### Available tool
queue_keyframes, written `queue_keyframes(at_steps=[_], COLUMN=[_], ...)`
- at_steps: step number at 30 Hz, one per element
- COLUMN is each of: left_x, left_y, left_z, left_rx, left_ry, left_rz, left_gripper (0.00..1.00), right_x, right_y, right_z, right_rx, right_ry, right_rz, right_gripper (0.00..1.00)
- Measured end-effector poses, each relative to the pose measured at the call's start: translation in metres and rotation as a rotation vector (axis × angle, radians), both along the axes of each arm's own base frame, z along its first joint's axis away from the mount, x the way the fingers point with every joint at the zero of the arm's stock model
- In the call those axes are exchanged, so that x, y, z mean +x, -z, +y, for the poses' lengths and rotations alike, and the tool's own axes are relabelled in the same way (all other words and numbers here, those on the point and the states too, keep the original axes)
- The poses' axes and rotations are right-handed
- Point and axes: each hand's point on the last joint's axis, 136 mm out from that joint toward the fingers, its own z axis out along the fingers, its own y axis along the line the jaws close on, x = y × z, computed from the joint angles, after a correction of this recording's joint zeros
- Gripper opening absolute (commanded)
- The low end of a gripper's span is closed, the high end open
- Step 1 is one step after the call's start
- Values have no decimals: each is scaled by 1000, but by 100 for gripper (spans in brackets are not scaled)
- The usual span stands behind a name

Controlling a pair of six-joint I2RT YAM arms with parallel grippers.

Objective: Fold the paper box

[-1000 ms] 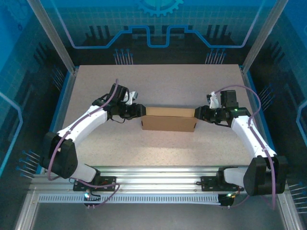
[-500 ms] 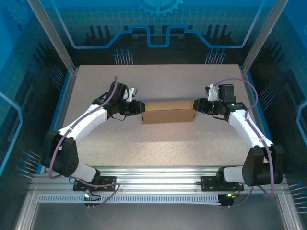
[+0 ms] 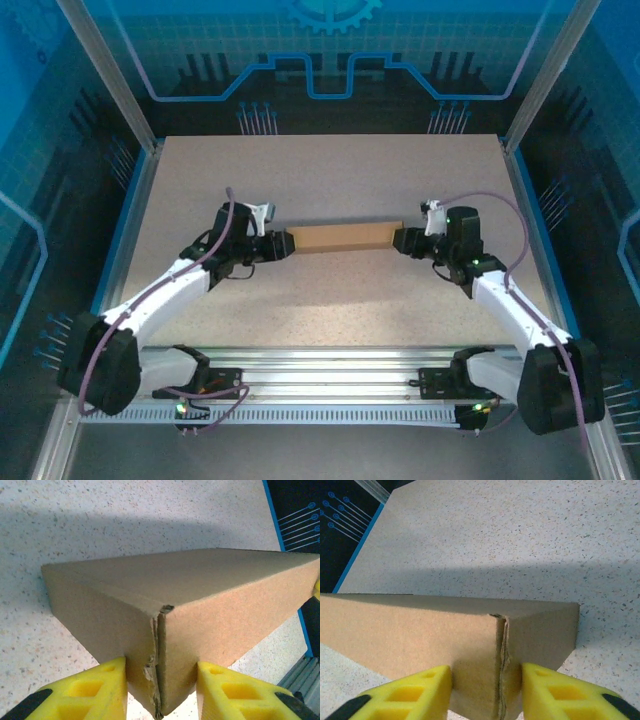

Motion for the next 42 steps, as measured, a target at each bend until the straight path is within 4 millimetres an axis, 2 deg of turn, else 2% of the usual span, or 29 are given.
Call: queue_keyframes(at_steps=[7, 10, 12, 15, 19, 21, 29, 33, 38, 42], left_x=[-42, -52, -57, -63, -68, -71, -70, -63, -58, -50], left_y=[27, 33, 33, 28, 27, 29, 38, 50, 71, 78], left_z=[1, 5, 7, 7, 8, 9, 8, 3, -3, -6], left_rx=[-12, -28, -42, -65, -75, -73, -45, -38, -4, 11], left_ry=[7, -18, -32, -43, -52, -56, -76, -85, -87, -95], left_rz=[36, 59, 68, 75, 94, 111, 201, 255, 326, 335], left_gripper=[43, 49, 58, 78, 92, 99, 99, 99, 99, 99], right_x=[-31, -43, -50, -59, -67, -69, -77, -76, -77, -72], right_y=[23, 29, 30, 29, 28, 30, 50, 60, 77, 77], right_z=[10, 15, 17, 21, 20, 20, 15, 19, 28, 33], right_rx=[-5, 6, 17, 35, 44, 43, 4, 4, -23, -75], right_ry=[-22, -37, -46, -60, -58, -57, -35, -33, -42, -38], right_rz=[19, 31, 40, 55, 74, 87, 221, 294, 377, 357], right_gripper=[56, 60, 63, 73, 93, 96, 95, 72, 65, 63])
